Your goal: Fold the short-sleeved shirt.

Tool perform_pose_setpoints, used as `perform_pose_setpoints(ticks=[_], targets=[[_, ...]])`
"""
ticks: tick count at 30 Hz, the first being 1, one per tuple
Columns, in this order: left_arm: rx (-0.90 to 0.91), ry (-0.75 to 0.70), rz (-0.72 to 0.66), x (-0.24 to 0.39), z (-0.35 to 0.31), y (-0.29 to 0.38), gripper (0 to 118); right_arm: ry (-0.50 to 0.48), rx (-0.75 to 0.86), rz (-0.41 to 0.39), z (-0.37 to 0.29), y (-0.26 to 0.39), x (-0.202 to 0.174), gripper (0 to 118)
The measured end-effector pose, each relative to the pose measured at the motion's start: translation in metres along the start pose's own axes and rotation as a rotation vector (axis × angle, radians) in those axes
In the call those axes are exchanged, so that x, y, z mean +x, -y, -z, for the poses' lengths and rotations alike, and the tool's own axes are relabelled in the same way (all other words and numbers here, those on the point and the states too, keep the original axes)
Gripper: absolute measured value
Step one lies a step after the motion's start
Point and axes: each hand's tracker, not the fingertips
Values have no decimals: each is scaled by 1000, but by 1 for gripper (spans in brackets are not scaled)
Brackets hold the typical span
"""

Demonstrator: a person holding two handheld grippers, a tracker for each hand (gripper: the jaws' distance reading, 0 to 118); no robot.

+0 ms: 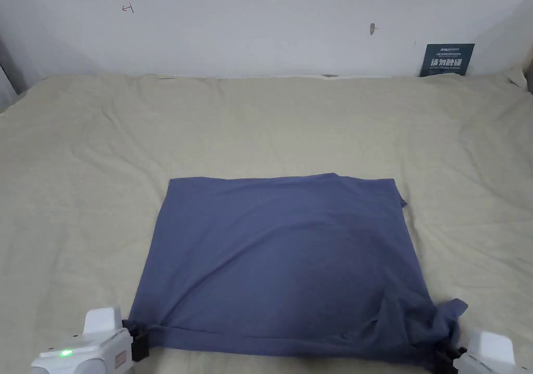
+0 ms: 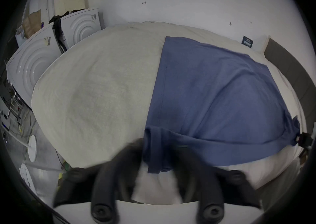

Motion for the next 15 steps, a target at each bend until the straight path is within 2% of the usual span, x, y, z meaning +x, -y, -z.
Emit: perform_pose_setpoints(ticks=[1,2,3,4,5,6,9,14,15], targets=[[8,9,-21,0,-6,-5,77,11,23,-18,-5,-9,0,34],[37,40,-42,1,-15,-12,102,10,67,-43,-22,-15,-17,52],[91,66,-56,3,-26,-20,118,11,109,-62,-31,-28,-20,79],[160,87,-61,5,-40,-29,118,17,156,-78,-40,-41,-24,98],[225,100,-60,8,-52,-38,118,26,207,-89,-49,-52,-28,112],[278,101,-56,12,-63,-48,118,24,279,-97,-59,-61,-36,118],[416,110,-63,24,-94,-78,118,-2,431,-115,-87,-93,-51,117],[618,109,-26,45,-134,-107,117,13,618,-159,-119,-123,-75,117],[645,105,-19,49,-139,-109,114,22,649,-162,-123,-125,-79,113]])
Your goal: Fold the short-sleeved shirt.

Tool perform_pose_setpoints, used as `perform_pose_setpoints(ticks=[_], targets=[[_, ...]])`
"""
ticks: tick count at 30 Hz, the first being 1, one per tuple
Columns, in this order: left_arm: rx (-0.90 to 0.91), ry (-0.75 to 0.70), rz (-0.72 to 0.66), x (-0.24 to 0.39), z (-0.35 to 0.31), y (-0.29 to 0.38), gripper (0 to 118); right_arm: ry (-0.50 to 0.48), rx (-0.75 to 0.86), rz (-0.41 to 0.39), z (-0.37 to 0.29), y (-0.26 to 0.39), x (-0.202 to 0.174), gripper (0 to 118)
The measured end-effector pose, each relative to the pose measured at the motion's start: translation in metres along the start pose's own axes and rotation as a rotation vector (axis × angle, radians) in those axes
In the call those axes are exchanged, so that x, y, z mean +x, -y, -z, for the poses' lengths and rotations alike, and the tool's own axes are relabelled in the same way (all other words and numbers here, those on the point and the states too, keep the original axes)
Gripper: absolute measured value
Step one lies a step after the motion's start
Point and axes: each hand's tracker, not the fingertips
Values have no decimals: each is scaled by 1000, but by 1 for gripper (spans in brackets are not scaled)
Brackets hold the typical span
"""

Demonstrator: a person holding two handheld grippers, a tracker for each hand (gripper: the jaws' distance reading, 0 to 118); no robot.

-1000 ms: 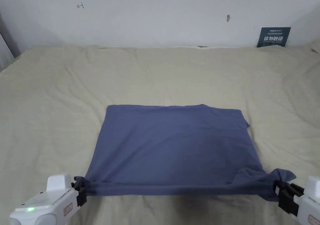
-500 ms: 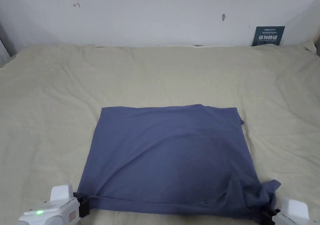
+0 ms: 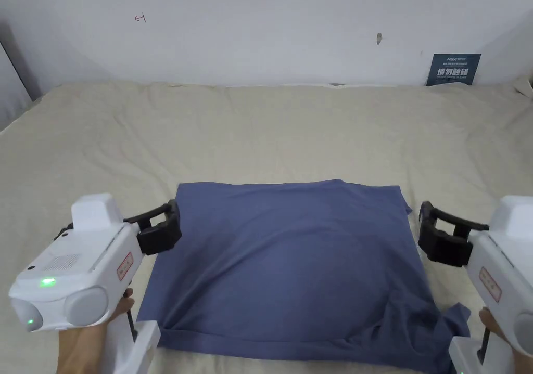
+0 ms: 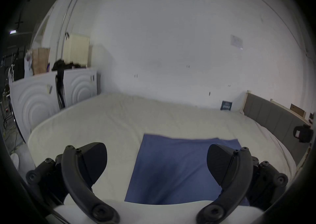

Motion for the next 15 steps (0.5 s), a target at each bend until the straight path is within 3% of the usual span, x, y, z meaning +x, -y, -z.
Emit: perform_pose_setpoints(ticks=[3,5,6,7,8,15], targets=[[75,20,32,9,-8,-2,86,2,67,-32,-10,-11,-14,84],[91,38,50,14,-12,0,72,15,79,-48,-14,-13,-21,73],[90,36,60,17,-13,2,23,15,89,-58,-15,-13,-24,37],[93,18,59,19,-14,4,2,16,95,-65,-16,-12,-25,8],[79,37,66,18,-16,6,1,34,105,-68,-17,-10,-27,2],[-81,30,90,3,-10,31,0,10,84,-63,-30,-15,-35,2]])
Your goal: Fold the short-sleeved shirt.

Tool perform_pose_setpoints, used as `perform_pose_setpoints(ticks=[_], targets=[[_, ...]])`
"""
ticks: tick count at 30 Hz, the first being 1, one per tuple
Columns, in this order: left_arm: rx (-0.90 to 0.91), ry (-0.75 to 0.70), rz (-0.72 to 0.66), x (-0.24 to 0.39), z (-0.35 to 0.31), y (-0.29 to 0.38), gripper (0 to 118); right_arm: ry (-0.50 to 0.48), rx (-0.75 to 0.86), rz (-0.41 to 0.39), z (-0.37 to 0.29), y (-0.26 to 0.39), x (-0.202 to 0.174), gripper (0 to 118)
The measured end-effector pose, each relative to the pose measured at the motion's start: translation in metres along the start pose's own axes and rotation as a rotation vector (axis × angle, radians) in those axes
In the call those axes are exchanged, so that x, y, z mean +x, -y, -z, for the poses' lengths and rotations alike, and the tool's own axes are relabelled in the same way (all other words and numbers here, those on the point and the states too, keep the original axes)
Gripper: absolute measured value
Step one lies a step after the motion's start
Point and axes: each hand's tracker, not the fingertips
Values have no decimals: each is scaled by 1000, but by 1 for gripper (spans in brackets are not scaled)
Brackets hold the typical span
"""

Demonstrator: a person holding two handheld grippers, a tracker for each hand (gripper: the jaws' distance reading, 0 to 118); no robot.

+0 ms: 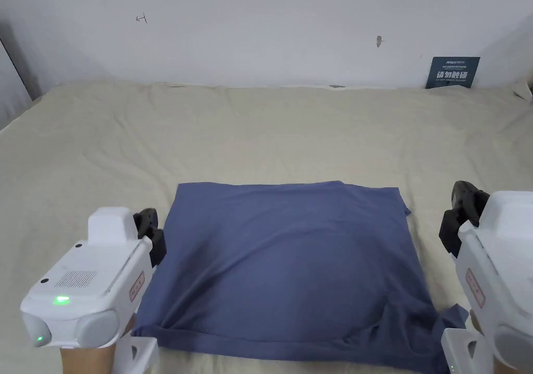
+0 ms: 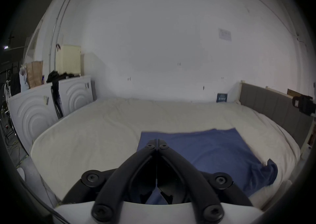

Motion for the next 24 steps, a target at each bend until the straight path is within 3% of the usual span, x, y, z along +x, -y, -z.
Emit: perform_pose_setpoints(ticks=[5,7,8,9,10,11,12,16,20,22,23,24], targets=[[-171,-24,-48,-31,7,45,2,-5,-38,1,2,12,8,2],[-244,-28,-67,-43,7,62,18,-7,-56,0,1,16,9,2],[-277,-39,-81,-48,9,71,34,-8,-65,1,7,25,18,2],[-322,-44,-91,-53,10,80,68,-9,-72,2,7,28,20,2],[-361,-48,-102,-57,12,87,94,-10,-80,1,8,30,21,2],[-412,-52,-118,-61,17,97,114,-10,-94,-2,8,33,22,2],[-464,-58,-123,-63,21,106,118,-7,-105,-1,10,39,26,2],[-485,-89,-104,-62,30,128,107,3,-134,15,9,52,31,2],[-521,-58,-78,-56,41,143,84,15,-173,27,8,63,36,2],[-513,-34,-69,-55,46,152,21,26,-201,33,8,70,41,2],[-507,-39,-62,-53,48,154,4,35,-220,40,8,75,43,2],[-498,-49,-60,-52,48,154,4,46,-247,49,5,81,43,2]])
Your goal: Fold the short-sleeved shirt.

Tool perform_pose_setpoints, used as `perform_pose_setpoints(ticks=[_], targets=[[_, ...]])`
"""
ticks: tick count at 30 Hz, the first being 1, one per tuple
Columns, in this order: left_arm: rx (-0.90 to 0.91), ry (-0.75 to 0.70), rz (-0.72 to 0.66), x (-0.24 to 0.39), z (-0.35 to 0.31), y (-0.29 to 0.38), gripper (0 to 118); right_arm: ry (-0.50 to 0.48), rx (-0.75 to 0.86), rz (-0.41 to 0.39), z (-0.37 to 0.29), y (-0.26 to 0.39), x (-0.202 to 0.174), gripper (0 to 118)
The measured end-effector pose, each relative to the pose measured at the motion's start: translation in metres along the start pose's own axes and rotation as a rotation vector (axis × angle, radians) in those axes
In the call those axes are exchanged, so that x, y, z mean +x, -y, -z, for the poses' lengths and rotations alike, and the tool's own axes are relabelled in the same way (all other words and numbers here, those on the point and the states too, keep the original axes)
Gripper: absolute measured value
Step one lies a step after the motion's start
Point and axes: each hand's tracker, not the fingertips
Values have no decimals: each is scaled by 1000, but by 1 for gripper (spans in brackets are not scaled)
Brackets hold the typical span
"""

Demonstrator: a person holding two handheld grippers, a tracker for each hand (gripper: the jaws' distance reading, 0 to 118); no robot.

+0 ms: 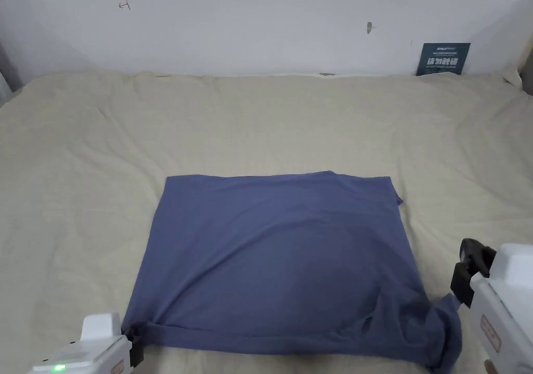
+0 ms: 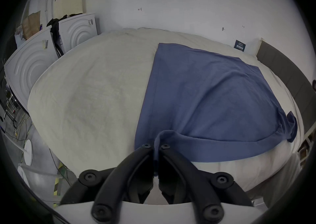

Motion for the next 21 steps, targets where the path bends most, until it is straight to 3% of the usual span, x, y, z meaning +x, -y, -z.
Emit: perform_pose_setpoints(ticks=[2,6,8,12,13,14,15,16,21], targets=[[17,22,-12,3,-9,-2,4,20,-59,15,2,14,5,9],[41,8,0,4,-17,-6,3,3,-304,39,11,52,3,96],[45,20,-2,2,-20,-10,3,22,-378,54,25,77,8,109],[57,22,-2,-1,-25,-15,3,17,-469,57,34,104,-2,107],[58,22,-6,-2,-25,-15,3,17,-480,59,35,106,-6,97],[59,22,-8,-2,-25,-15,3,8,-480,66,36,108,-7,78],[60,21,-11,-3,-26,-16,3,-4,-477,85,36,109,-7,47],[60,20,-14,-4,-27,-16,3,-21,-472,100,38,107,-5,7],[80,25,-40,-8,-33,-25,3,-48,-370,104,35,87,0,5]])
